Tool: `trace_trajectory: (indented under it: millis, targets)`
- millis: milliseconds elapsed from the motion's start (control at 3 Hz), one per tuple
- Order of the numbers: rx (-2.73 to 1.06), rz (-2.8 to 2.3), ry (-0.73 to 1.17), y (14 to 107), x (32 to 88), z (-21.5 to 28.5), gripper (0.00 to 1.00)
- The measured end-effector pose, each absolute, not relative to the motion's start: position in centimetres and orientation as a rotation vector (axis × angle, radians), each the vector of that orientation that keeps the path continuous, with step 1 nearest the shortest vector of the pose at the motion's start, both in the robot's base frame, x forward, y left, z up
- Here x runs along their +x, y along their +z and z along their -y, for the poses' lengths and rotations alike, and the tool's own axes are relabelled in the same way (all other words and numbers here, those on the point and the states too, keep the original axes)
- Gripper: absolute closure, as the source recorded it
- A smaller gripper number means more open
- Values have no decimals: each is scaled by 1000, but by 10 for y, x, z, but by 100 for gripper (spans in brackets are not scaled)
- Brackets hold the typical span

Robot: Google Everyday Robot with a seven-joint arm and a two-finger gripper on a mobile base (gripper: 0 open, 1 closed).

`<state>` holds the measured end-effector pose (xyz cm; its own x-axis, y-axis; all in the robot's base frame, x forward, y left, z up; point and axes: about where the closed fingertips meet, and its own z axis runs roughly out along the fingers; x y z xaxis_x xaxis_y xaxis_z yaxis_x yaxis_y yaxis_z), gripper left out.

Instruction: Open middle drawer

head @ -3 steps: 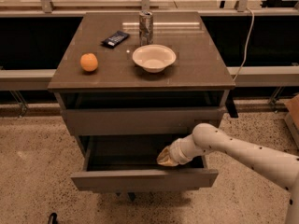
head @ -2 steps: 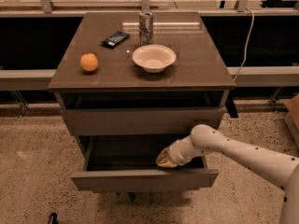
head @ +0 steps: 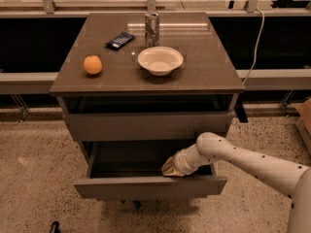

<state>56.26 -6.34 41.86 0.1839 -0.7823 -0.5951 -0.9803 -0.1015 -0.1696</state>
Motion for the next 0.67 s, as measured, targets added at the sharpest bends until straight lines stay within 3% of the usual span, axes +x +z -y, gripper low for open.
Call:
trace_trajectory:
  millis: [667]
  targets:
    - [-2069, -1495, 552, 441, 537, 62, 100]
